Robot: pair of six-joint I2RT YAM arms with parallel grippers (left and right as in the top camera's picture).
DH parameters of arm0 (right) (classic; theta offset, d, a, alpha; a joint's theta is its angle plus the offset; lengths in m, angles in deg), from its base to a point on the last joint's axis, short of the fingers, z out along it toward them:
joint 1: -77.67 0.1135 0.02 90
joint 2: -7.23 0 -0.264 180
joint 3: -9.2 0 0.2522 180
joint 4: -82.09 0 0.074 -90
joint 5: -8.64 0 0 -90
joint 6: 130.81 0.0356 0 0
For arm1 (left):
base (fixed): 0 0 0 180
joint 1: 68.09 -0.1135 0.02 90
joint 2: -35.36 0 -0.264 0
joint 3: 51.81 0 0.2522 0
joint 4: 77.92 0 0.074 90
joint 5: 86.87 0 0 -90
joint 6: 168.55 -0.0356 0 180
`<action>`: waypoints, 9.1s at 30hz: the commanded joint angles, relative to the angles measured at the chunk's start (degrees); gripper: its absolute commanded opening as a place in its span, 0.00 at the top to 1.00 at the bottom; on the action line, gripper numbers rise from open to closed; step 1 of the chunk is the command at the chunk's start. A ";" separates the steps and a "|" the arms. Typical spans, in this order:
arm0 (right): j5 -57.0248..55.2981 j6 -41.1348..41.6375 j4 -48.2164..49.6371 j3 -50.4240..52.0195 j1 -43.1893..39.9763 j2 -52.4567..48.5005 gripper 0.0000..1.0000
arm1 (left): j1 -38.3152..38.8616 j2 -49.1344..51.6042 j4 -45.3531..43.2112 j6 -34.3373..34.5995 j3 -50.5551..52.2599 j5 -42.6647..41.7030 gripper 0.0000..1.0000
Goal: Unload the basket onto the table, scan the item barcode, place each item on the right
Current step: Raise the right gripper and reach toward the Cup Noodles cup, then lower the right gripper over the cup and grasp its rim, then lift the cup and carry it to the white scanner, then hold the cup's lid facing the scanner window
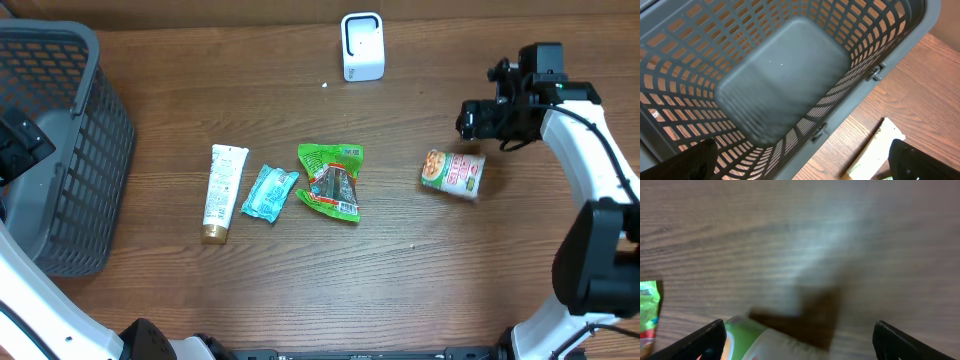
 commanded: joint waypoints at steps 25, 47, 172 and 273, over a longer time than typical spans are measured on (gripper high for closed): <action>-2.58 15.41 -18.56 3.50 -1.25 -1.05 0.11 | 0.02 -0.39 -0.15 0.42 -0.70 -0.26 0.00; 4.09 12.72 -30.14 2.86 -1.03 -0.87 0.19 | 0.02 -0.39 -0.15 0.42 -0.70 -0.26 0.00; 78.86 -50.34 -42.95 -17.22 5.25 0.04 0.33 | 0.02 -0.39 -0.15 0.42 -0.70 -0.26 0.00; -13.09 -10.88 1.81 -50.75 20.94 -33.07 0.29 | 0.02 -0.39 -0.15 0.42 -0.70 -0.26 0.00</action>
